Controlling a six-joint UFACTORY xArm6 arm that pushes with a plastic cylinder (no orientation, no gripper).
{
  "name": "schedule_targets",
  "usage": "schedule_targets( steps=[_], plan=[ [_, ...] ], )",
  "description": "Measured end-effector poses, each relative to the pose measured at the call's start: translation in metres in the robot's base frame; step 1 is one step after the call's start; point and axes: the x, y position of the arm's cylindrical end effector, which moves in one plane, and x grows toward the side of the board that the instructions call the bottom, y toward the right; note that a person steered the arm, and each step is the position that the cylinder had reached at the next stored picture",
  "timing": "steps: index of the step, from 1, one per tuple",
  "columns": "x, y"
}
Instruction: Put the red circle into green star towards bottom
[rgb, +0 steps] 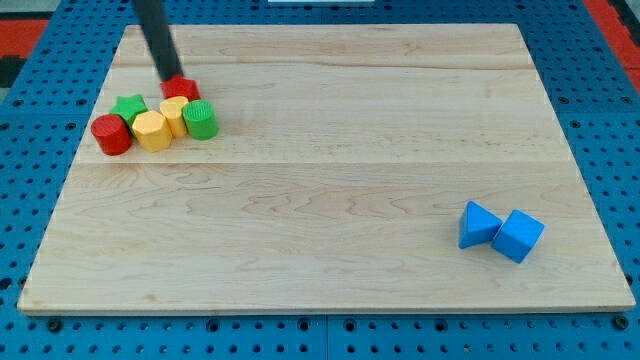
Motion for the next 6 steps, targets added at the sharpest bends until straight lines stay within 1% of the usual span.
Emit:
schedule_targets(
  steps=[1,2,3,5,6],
  plan=[
    [0.003,0.003],
    [-0.001,-0.046],
    [0.018,-0.113],
    [0.114,-0.130],
    [0.141,-0.131]
  ],
)
